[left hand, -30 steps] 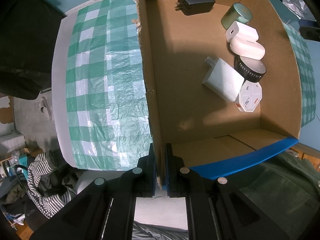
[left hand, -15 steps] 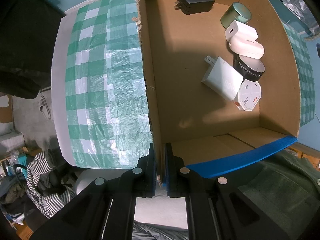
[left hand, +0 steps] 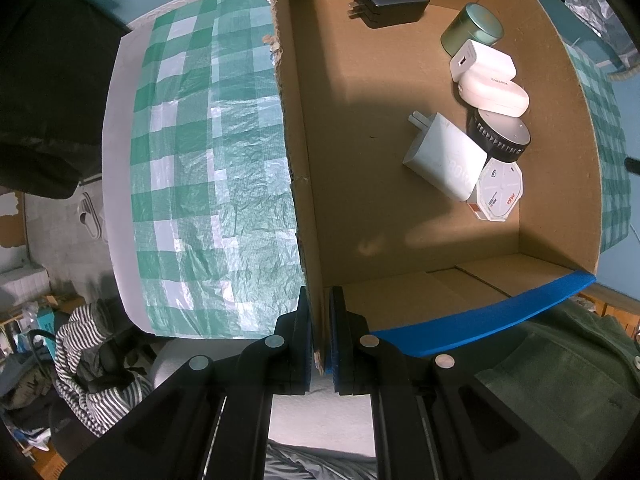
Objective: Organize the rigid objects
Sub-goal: 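Move the right tool back over the gold-and-pink USB stick, then grasp the gold-and-pink USB stick with the right tool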
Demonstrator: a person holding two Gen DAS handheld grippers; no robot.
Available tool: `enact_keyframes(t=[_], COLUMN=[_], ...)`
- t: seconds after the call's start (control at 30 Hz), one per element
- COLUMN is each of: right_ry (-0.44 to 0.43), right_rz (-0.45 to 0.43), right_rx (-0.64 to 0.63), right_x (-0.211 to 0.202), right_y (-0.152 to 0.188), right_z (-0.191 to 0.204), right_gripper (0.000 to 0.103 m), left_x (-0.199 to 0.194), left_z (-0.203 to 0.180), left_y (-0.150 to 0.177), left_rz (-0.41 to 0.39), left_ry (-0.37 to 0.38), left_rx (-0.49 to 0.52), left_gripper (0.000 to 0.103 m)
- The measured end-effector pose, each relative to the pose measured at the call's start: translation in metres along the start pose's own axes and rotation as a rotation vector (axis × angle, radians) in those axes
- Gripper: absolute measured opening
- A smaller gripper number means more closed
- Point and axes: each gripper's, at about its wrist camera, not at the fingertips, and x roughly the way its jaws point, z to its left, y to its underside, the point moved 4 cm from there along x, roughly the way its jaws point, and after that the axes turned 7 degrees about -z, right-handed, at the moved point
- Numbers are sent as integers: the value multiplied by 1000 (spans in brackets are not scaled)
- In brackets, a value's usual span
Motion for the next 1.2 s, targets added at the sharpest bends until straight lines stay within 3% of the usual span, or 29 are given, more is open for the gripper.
enact_keyframes(t=[0.4, 0.83, 1.07, 1.2], right_ry=[-5, 12, 42, 71], right_rz=[103, 128, 130, 129], right_rx=[100, 130, 143, 144], right_x=[67, 90, 94, 94], right_y=[34, 45, 53, 56], right_z=[-34, -43, -37, -40], right_gripper=[52, 52, 43, 23], left_x=[-1, 0, 0, 0], left_z=[-1, 1, 1, 1], left_y=[0, -3, -4, -4], left_rz=[2, 6, 7, 7], left_ry=[0, 3, 5, 4], left_rx=[0, -1, -1, -1], left_gripper=[7, 7, 7, 7])
